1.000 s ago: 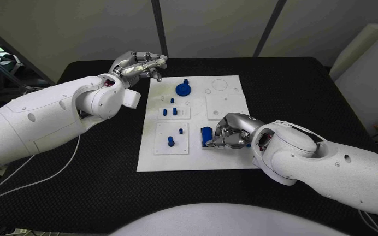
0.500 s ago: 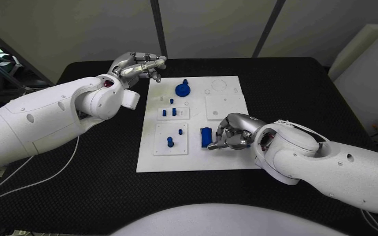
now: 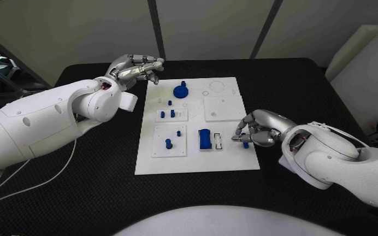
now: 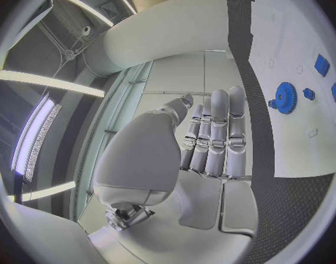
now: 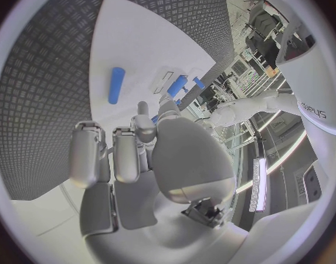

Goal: Assemble the parts on the task board

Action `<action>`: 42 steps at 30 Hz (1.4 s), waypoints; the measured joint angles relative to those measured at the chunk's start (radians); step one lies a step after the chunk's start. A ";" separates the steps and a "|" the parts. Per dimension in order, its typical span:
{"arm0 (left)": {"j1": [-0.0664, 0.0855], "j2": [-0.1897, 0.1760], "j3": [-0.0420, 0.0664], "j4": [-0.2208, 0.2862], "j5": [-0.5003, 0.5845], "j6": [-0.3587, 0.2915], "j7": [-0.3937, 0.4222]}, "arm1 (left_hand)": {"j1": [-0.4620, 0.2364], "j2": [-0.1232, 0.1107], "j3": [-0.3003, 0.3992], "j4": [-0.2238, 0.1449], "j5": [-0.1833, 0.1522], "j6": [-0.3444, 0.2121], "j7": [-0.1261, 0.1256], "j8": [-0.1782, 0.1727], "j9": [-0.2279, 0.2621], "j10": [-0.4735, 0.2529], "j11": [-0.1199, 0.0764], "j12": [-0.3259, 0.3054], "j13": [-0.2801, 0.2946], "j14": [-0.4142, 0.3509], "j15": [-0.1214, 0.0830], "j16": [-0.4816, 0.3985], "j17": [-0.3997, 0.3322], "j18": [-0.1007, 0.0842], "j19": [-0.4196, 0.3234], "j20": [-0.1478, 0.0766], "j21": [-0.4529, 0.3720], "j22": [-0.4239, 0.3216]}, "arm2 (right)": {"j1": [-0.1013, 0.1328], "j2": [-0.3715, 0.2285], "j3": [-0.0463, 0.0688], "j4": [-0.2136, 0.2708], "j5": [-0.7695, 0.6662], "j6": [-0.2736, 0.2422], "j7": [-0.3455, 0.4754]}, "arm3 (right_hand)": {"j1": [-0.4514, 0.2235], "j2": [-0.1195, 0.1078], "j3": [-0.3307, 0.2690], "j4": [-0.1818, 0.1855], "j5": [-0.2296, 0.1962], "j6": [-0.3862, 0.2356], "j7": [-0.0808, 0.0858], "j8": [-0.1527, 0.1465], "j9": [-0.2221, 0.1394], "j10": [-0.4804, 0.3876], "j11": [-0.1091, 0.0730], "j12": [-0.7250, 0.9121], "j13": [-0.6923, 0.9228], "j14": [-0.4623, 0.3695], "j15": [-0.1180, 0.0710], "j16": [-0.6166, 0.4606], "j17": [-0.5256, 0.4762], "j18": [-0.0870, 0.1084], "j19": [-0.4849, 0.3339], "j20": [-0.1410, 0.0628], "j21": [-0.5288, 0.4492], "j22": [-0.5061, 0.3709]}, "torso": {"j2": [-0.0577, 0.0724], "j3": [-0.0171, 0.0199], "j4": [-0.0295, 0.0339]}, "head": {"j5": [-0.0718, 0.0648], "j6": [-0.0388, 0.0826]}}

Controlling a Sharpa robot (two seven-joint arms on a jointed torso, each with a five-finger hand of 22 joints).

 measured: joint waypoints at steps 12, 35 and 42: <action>-0.001 0.001 0.000 0.005 0.000 0.000 0.000 | 0.000 0.000 -0.003 -0.003 0.000 0.000 0.000 0.000 0.000 -0.004 -0.004 0.000 0.000 0.000 0.000 0.000 0.000 0.000 0.000 0.000 0.000 0.000 | -0.001 -0.062 -0.001 -0.013 -0.028 -0.034 0.008 | -0.034 -0.017 -0.043 0.043 0.060 0.067 -0.016 -0.020 -0.016 0.004 -0.004 -0.007 -0.004 0.000 0.000 0.000 0.003 0.000 0.000 0.000 0.000 -0.005 | 0.001 0.0012 -0.0021 | -0.039 0.005; -0.004 0.000 0.000 0.007 0.000 0.000 0.000 | 0.000 0.000 -0.003 -0.003 0.000 0.000 0.000 0.000 0.000 -0.003 -0.004 0.000 0.000 0.000 0.000 0.000 -0.001 0.000 0.000 0.000 0.000 0.000 | -0.018 0.011 -0.001 -0.072 -0.136 0.049 -0.082 | -0.049 -0.025 -0.060 0.053 0.071 0.077 -0.020 -0.020 0.005 0.000 -0.008 -0.016 -0.008 0.000 0.000 0.000 0.001 0.000 -0.004 -0.004 -0.008 -0.013 | 0.002 0.0000 0.0023 | -0.047 -0.001; -0.004 -0.001 0.000 0.006 0.000 0.000 0.000 | 0.000 0.000 -0.003 -0.003 0.000 0.000 0.000 0.000 0.000 -0.003 -0.004 0.000 0.000 0.000 0.000 0.000 -0.001 0.000 0.000 0.000 0.000 0.000 | -0.020 0.023 0.005 -0.077 -0.156 0.083 -0.092 | -0.044 -0.030 -0.062 0.050 0.074 0.079 -0.022 -0.011 0.011 0.000 -0.008 -0.016 -0.007 0.000 0.000 0.000 0.001 0.000 -0.004 -0.004 -0.008 -0.013 | 0.002 -0.0001 0.0023 | -0.046 -0.004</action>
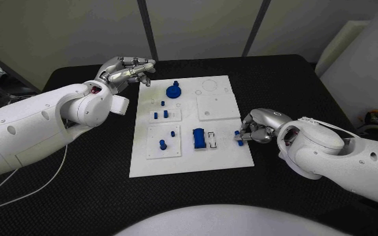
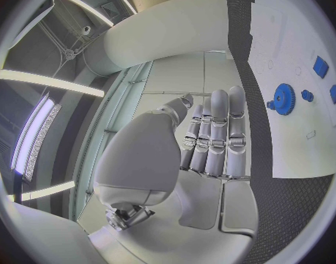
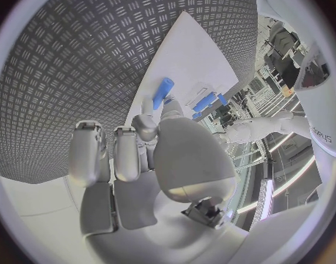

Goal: Assemble the parts on the task board

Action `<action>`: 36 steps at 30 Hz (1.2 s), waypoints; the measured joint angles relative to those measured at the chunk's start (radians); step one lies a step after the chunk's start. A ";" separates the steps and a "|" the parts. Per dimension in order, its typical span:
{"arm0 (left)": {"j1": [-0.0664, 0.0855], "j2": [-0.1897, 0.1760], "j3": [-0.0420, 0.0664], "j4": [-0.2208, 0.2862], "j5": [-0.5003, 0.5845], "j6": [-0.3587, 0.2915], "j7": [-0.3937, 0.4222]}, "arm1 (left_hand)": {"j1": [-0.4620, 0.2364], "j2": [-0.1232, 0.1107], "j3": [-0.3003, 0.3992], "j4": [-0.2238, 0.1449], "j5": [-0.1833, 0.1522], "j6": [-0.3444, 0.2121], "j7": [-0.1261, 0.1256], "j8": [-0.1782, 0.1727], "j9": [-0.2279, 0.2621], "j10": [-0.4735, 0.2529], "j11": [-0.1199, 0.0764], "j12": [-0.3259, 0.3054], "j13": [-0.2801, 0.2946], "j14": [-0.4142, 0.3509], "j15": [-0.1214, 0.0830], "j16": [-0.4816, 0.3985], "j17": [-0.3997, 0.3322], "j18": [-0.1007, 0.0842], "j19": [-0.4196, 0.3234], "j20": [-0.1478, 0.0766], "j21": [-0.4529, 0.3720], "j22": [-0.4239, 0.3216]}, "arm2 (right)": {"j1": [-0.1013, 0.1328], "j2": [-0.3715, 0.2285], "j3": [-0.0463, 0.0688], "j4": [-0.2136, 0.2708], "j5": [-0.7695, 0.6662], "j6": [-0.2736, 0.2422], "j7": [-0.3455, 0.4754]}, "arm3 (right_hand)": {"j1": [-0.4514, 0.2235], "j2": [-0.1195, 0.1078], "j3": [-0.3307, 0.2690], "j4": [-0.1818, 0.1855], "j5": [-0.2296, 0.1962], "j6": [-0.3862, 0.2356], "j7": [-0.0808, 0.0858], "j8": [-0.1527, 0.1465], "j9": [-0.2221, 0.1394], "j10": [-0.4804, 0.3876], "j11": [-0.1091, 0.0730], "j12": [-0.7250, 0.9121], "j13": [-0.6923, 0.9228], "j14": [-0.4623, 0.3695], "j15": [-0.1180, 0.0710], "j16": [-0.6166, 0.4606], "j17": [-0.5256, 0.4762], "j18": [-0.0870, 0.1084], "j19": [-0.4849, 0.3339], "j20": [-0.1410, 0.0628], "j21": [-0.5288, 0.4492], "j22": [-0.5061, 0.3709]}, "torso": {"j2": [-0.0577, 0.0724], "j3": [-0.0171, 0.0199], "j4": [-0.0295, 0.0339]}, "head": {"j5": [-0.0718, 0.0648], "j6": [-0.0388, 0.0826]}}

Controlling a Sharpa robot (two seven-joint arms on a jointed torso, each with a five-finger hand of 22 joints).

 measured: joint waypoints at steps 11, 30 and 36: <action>0.000 -0.001 0.000 0.000 0.000 0.001 0.000 | 0.000 0.000 0.000 0.000 0.000 0.000 0.000 0.000 0.000 -0.004 0.004 0.000 0.000 0.000 0.000 0.000 0.000 0.000 0.000 0.000 0.000 -0.001 | 0.000 0.021 0.004 -0.001 -0.040 0.039 -0.007 | 0.057 -0.011 0.002 -0.032 0.000 0.007 0.000 0.006 0.021 -0.004 -0.004 -0.006 0.000 -0.002 -0.002 -0.004 0.000 0.000 0.000 0.000 0.000 0.000 | 0.000 -0.0002 0.0005 | 0.002 -0.004; -0.001 -0.004 0.000 0.000 0.000 0.002 -0.001 | 0.000 0.000 0.000 0.000 0.000 0.000 0.000 0.000 0.000 -0.004 0.004 0.000 0.001 0.000 0.000 0.000 -0.001 0.000 0.000 0.000 0.000 -0.002 | -0.006 0.065 0.007 0.022 -0.205 0.102 -0.046 | 0.179 -0.019 0.057 -0.101 0.025 -0.023 0.010 -0.021 0.036 -0.031 -0.005 -0.042 -0.021 -0.004 -0.003 -0.011 0.000 0.000 -0.007 0.000 -0.015 -0.015 | 0.000 -0.0006 0.0004 | 0.012 -0.014; -0.001 -0.005 0.000 0.001 0.000 0.002 -0.002 | 0.000 0.000 0.000 0.000 0.000 0.000 0.000 0.000 0.000 -0.004 0.004 0.000 0.001 0.000 0.000 0.000 -0.001 0.000 0.000 0.000 0.000 -0.002 | -0.010 0.065 0.004 0.038 -0.222 0.103 -0.061 | 0.209 -0.013 0.088 -0.081 0.098 -0.019 0.003 -0.023 0.034 -0.034 -0.005 -0.043 -0.019 -0.005 -0.002 -0.011 0.004 0.000 -0.007 0.000 -0.015 -0.007 | -0.001 -0.0006 -0.0001 | 0.014 -0.013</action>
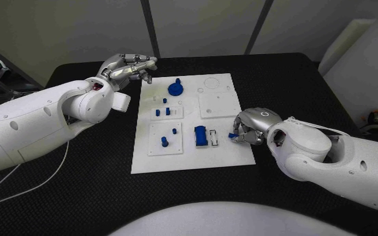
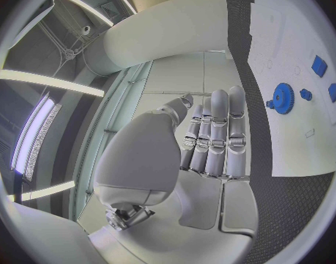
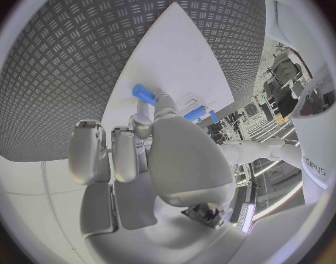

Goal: Assemble the parts on the task board

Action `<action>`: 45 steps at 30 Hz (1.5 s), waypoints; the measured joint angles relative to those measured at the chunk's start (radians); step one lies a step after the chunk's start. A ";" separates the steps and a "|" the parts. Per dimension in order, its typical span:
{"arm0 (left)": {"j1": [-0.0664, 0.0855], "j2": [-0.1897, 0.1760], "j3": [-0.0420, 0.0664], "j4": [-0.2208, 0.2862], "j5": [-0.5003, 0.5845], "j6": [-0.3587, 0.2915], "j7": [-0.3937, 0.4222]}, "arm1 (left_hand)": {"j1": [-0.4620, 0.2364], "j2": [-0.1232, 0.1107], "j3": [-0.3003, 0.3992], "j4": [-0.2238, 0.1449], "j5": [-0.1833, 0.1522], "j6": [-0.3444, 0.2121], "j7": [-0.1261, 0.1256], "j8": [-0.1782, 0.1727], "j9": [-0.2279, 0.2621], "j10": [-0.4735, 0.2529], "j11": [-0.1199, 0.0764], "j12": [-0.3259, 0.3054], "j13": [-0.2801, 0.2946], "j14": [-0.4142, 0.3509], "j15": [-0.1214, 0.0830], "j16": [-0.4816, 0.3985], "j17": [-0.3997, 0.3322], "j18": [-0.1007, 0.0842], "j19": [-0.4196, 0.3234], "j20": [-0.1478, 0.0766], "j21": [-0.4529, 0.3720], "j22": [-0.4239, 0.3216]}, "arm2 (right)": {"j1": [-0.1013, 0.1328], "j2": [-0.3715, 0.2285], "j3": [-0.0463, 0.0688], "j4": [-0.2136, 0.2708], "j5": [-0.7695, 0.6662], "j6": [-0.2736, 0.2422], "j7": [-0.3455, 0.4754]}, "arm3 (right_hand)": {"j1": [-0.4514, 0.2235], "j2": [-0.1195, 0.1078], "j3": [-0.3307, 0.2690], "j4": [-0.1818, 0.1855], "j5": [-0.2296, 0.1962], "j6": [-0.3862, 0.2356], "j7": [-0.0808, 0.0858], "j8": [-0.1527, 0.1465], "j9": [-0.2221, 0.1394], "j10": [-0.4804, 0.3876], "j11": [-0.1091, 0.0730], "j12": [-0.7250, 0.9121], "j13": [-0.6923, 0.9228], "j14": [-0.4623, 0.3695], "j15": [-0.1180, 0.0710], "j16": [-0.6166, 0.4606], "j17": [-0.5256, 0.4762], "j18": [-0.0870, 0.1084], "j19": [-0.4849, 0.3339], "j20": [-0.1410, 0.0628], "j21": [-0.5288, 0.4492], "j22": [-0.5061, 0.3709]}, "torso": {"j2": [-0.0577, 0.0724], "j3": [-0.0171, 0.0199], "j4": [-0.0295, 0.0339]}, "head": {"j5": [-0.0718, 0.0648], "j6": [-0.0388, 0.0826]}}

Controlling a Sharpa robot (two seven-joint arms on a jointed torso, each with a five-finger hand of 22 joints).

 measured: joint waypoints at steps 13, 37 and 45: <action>0.000 0.000 0.000 0.000 0.000 0.000 -0.001 | 0.000 0.000 0.000 0.000 0.000 0.000 0.000 0.000 -0.001 0.000 0.000 0.000 0.000 0.000 0.000 0.000 0.000 0.000 0.000 0.000 0.000 0.000 | -0.005 -0.036 -0.005 0.045 0.200 -0.081 -0.036 | -0.001 -0.014 0.125 0.034 0.093 0.013 -0.002 -0.012 -0.004 0.003 -0.003 0.002 0.009 0.004 -0.004 0.006 0.000 0.000 0.007 -0.007 0.007 0.015 | 0.000 -0.0006 0.0012 | 0.002 0.004; 0.000 0.002 0.000 0.000 0.000 0.001 -0.003 | 0.000 0.000 0.000 0.000 0.000 0.000 0.000 0.000 -0.001 0.000 0.000 0.000 0.000 0.000 0.000 0.000 0.000 0.000 0.000 0.000 0.000 0.000 | -0.002 0.040 -0.005 0.034 0.451 -0.285 -0.012 | -0.077 -0.105 0.283 0.054 0.098 0.023 -0.005 -0.012 0.000 0.021 -0.013 0.010 0.019 -0.002 -0.010 0.011 0.000 0.000 0.007 -0.007 0.011 0.020 | 0.001 0.0000 0.0005 | 0.010 0.003; 0.000 0.004 0.000 0.000 0.000 0.002 -0.005 | 0.000 0.000 0.000 0.000 0.000 0.000 0.000 0.000 -0.001 0.000 0.000 0.000 0.000 0.000 0.000 0.000 0.000 0.000 0.000 0.000 0.000 0.000 | 0.001 0.073 -0.004 -0.004 0.474 -0.262 -0.013 | -0.133 -0.105 0.286 0.072 0.112 0.048 -0.021 0.007 0.022 0.047 -0.022 0.043 0.042 0.002 -0.013 0.018 -0.001 0.000 0.015 -0.015 0.020 0.020 | 0.001 -0.0010 0.0006 | 0.012 0.004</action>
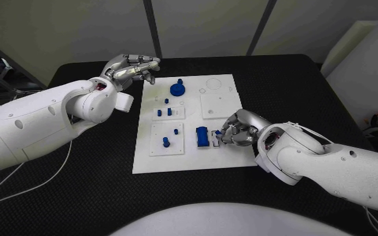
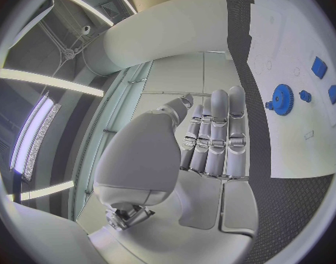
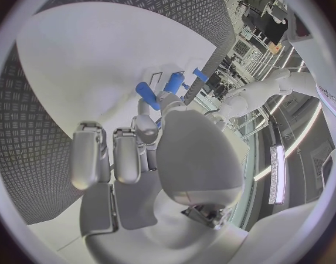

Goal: Assemble the parts on the task board

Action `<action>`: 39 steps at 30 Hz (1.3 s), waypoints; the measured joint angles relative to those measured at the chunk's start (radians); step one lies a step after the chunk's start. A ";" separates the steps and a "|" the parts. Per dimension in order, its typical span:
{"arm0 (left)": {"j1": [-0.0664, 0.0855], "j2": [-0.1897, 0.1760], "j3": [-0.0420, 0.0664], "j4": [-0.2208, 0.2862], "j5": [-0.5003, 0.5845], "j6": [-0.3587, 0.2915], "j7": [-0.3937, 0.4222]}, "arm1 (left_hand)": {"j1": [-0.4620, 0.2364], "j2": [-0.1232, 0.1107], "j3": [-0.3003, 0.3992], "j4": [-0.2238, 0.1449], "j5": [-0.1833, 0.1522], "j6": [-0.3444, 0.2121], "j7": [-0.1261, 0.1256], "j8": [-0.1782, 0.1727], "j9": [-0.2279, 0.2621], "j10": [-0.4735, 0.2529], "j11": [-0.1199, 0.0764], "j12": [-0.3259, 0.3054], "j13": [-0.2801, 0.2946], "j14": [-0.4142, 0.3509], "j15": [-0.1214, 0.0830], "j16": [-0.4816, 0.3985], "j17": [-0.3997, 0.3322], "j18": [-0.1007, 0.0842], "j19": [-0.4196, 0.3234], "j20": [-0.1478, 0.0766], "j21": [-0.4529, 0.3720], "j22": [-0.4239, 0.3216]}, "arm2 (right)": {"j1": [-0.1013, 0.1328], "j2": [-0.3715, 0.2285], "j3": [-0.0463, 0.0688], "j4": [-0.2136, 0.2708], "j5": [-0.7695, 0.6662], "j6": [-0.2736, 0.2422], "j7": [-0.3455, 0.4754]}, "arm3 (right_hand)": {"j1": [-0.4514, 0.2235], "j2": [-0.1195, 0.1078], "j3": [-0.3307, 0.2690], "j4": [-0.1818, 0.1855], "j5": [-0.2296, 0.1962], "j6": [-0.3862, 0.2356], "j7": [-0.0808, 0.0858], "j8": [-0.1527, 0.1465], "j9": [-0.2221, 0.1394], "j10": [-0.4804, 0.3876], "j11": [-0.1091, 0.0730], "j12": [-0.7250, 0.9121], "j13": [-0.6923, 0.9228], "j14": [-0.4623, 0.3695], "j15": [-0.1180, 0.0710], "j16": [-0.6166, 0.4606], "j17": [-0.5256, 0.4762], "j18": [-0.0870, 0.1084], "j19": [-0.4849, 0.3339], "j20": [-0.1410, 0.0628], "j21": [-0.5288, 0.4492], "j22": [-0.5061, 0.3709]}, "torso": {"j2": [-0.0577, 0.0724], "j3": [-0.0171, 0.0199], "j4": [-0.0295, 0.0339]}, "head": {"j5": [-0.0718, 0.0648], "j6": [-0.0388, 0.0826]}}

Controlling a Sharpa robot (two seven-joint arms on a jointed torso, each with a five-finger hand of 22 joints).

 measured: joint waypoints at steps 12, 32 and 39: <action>0.000 0.004 0.000 -0.001 0.000 0.003 -0.002 | 0.000 0.000 0.000 0.000 0.000 0.000 0.000 0.000 0.000 0.000 0.000 0.000 0.000 0.000 0.000 0.000 0.000 0.000 0.000 0.000 0.000 0.000 | 0.004 0.033 0.001 -0.036 0.002 0.058 -0.007 | -0.047 0.009 0.000 0.011 -0.005 0.018 -0.011 0.011 0.029 0.027 -0.005 0.045 0.040 0.000 -0.007 0.016 0.000 0.000 0.003 -0.004 0.016 0.000 | 0.000 0.0002 0.0002 | 0.003 -0.002; 0.000 0.006 0.000 -0.003 0.000 0.007 -0.006 | 0.000 0.000 0.000 0.000 0.000 0.000 0.000 0.000 0.000 0.000 0.000 0.000 0.000 0.000 0.000 0.000 0.000 0.000 0.000 0.000 0.000 0.000 | 0.005 0.049 0.002 -0.045 -0.004 0.064 -0.016 | -0.181 0.040 -0.044 0.018 -0.009 0.030 -0.019 0.028 0.051 0.052 -0.012 0.075 0.072 0.000 -0.007 0.024 0.000 -0.016 0.003 -0.003 0.022 0.000 | 0.000 0.0015 -0.0009 | 0.004 0.002; 0.000 0.007 0.000 -0.004 0.000 0.008 -0.007 | 0.000 0.000 0.000 0.000 0.000 0.000 0.000 0.000 0.000 0.000 0.000 0.000 0.000 0.000 0.000 0.000 0.000 0.000 0.000 0.000 0.000 0.000 | 0.005 0.053 0.001 -0.044 -0.004 0.064 -0.015 | -0.228 0.046 -0.088 0.018 -0.061 0.030 -0.020 0.027 0.055 0.052 -0.012 0.078 0.076 0.000 -0.007 0.024 0.000 -0.016 0.003 -0.003 0.022 0.000 | 0.000 0.0015 -0.0010 | 0.002 0.002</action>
